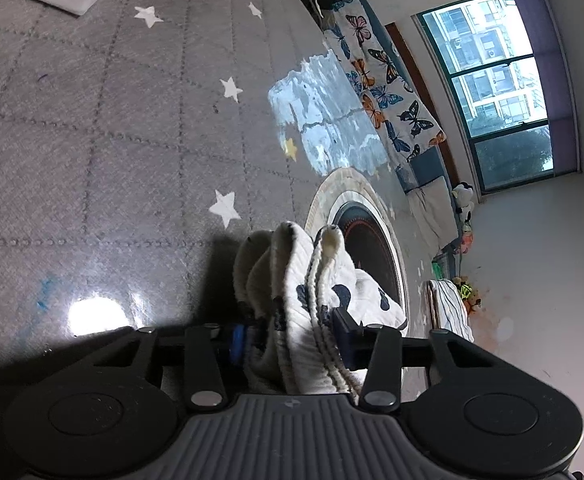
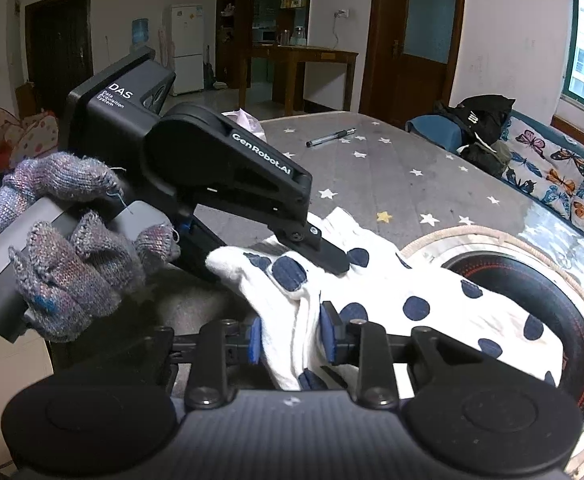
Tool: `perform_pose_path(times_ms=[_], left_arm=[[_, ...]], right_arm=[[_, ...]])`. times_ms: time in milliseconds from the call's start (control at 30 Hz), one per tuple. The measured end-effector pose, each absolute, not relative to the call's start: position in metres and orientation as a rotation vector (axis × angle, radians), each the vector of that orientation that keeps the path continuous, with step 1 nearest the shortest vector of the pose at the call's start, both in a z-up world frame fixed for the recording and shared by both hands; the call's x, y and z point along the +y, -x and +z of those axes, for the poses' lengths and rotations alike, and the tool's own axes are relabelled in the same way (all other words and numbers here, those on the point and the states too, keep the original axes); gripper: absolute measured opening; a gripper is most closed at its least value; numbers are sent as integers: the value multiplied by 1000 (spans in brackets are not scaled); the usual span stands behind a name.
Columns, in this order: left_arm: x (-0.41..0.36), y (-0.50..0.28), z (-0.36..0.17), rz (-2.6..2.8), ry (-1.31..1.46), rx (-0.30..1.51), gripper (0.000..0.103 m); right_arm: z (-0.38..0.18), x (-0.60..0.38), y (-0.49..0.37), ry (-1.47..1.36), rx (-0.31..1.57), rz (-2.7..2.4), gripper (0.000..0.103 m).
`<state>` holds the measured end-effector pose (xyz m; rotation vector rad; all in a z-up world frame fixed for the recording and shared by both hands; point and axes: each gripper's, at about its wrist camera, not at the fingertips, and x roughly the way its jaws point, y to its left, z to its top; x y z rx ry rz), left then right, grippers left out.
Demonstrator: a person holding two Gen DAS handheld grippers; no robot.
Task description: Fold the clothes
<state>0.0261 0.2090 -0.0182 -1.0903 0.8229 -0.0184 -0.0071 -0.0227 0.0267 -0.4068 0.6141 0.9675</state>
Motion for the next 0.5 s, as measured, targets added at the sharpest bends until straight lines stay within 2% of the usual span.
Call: perform_pose_path(times_ms=[100,233,300,333,500], left_arm=[[206,-27,-17,-3,1065,819,40],[204,-28,-17,7,1051,815,38],[204,-28,-16,11,1038,812,37],[203,-28,-15,13,1031,810,37],[199,-31,-13,27,987,808,36]], right_arm=[[27,-21,5,412,619,960,29],[28,-24,5,414,618,956,33],[29,-28,5,408,619,955,39],[29,-31,5,403,619,951,45],[32,-50,-3,352,630,907,49]])
